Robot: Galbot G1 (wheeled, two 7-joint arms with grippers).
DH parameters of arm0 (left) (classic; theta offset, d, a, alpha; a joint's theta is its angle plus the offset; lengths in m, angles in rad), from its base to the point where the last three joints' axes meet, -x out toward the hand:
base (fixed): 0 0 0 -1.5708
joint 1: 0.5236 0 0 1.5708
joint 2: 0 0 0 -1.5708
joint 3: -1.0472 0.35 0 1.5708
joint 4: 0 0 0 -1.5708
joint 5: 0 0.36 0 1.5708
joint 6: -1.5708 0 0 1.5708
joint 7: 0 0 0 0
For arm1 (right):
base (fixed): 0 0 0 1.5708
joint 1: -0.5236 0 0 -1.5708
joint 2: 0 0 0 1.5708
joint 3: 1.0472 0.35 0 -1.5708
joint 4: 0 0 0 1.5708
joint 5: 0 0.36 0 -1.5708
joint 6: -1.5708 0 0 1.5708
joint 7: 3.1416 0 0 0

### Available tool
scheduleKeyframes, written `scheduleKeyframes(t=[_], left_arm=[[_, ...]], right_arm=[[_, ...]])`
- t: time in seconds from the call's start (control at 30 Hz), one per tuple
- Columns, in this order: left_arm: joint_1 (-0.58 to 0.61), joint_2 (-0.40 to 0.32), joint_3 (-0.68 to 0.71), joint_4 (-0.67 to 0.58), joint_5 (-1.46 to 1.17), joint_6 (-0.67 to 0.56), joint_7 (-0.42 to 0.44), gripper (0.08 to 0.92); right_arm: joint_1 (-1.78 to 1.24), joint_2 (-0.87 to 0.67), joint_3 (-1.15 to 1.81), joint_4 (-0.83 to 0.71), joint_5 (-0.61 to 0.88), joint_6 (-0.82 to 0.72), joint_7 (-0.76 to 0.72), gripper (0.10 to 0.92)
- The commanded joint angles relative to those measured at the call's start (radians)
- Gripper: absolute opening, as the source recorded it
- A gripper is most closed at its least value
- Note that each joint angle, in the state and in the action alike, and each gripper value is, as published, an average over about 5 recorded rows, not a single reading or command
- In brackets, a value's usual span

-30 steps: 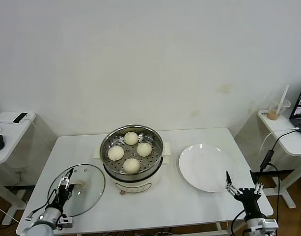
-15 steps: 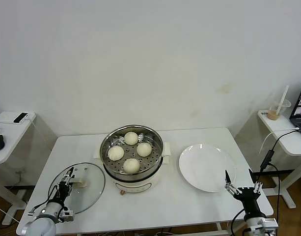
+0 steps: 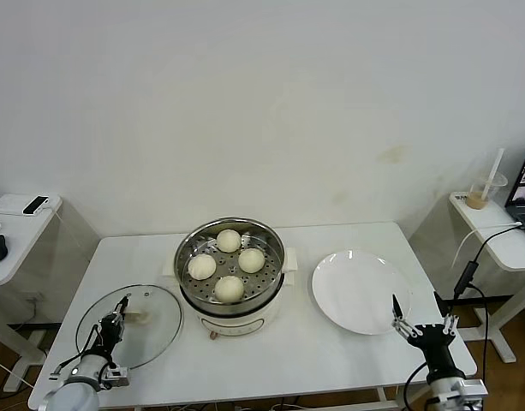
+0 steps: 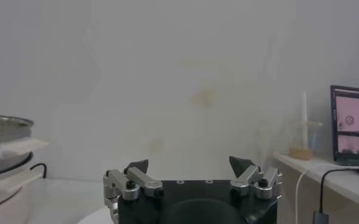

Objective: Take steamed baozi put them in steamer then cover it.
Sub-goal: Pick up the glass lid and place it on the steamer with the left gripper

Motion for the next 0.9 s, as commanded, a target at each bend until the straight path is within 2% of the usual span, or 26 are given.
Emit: scheduleKeyframes(t=[0.03,0.3,0.57,0.73,0.9], left_arm=[[0.089,-0.02,-0.087,-0.159,-0.017,0.046,-0.071,0.145],[0.195,-0.006,-0.227,-0.343,-0.087,0.083,-0.016,0.145],[0.216,0.084,-0.318,-0.442,-0.187,0.085,0.099,0.145],[0.191,0.141,-0.301,-0.503,-0.21,0.123,0.162,0.145],[0.14,0.187,-0.188,-0.554,-0.259,0.173,0.2,0.145]], right_arm=[[-0.006,-0.008,0.0,0.01,-0.003,0.003,-0.001,0.823],[-0.02,-0.026,-0.003,0.03,-0.001,-0.004,-0.005,0.823],[-0.028,-0.042,-0.007,0.028,-0.002,-0.012,-0.008,0.823],[-0.038,-0.045,-0.007,0.03,-0.013,-0.009,-0.012,0.823],[-0.06,-0.043,-0.007,0.04,-0.034,-0.004,-0.019,0.823]])
